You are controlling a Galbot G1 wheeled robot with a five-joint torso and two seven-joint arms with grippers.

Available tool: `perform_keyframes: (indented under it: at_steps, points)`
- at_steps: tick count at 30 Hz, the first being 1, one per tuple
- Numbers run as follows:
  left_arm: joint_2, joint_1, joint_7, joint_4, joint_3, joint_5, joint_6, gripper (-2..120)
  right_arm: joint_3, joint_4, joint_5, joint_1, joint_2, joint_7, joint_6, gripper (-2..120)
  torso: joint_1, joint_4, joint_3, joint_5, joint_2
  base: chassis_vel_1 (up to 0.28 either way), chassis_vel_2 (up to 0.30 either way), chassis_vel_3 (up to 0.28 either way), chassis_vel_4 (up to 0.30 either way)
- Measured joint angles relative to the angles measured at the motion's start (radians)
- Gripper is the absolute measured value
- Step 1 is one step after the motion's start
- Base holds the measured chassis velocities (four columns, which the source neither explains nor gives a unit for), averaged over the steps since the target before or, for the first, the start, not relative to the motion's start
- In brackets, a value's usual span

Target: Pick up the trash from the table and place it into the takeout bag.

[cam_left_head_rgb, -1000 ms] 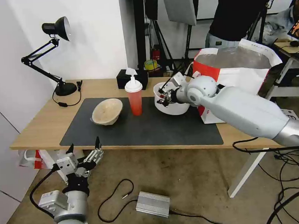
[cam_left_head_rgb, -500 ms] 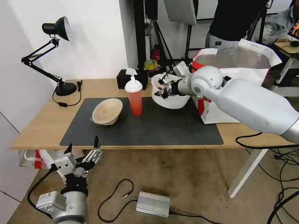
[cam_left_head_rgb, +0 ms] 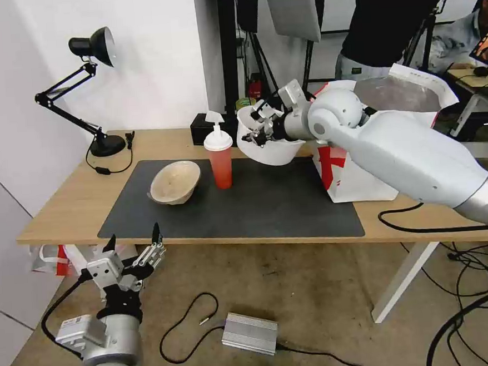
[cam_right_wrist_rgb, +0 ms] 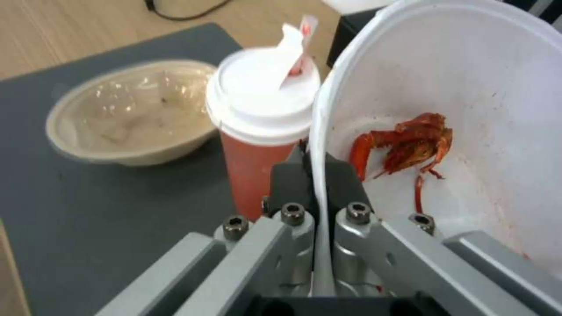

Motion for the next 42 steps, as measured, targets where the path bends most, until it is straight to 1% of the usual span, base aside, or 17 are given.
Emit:
perform_keyframes:
  at_steps: [6,9,13,25,32,42]
  points:
    - [-0.006,0.013,-0.002,-0.006,0.004,0.012,-0.009,100,0.011,0.001,0.014,0.013,0.001,-0.003,0.000,0,0.000,-0.0001,0.000,0.0000,0.000,0.000,0.000,0.000,0.000]
    - [-0.009,0.024,-0.018,-0.012,0.003,0.015,-0.010,100,0.020,0.001,0.020,0.021,0.000,-0.003,0.001,0,0.000,0.0000,0.000,0.0001,0.000,0.000,0.000,0.000,0.000]
    - [-0.010,0.026,-0.023,-0.012,0.001,0.015,-0.011,100,0.032,0.007,0.025,0.033,0.000,-0.003,0.001,0,0.000,0.0000,0.000,0.0000,0.000,0.000,0.000,0.000,0.000]
    - [-0.010,0.024,-0.023,-0.015,0.000,0.000,-0.011,100,0.033,0.008,0.035,0.059,0.014,-0.004,0.001,0,0.000,0.0000,0.000,0.0000,0.000,0.000,0.000,0.000,0.000]
    - [-0.012,0.025,-0.020,-0.015,0.002,-0.004,-0.014,100,0.033,0.037,0.041,0.064,0.013,-0.004,0.001,0,0.000,0.0000,0.000,0.0001,0.000,0.000,0.000,0.000,0.000]
    - [-0.010,0.020,-0.019,-0.012,0.002,-0.006,-0.015,100,0.042,0.042,0.072,0.089,0.035,0.001,0.001,0,0.000,0.0000,0.000,0.0000,0.000,0.000,0.000,0.000,0.000]
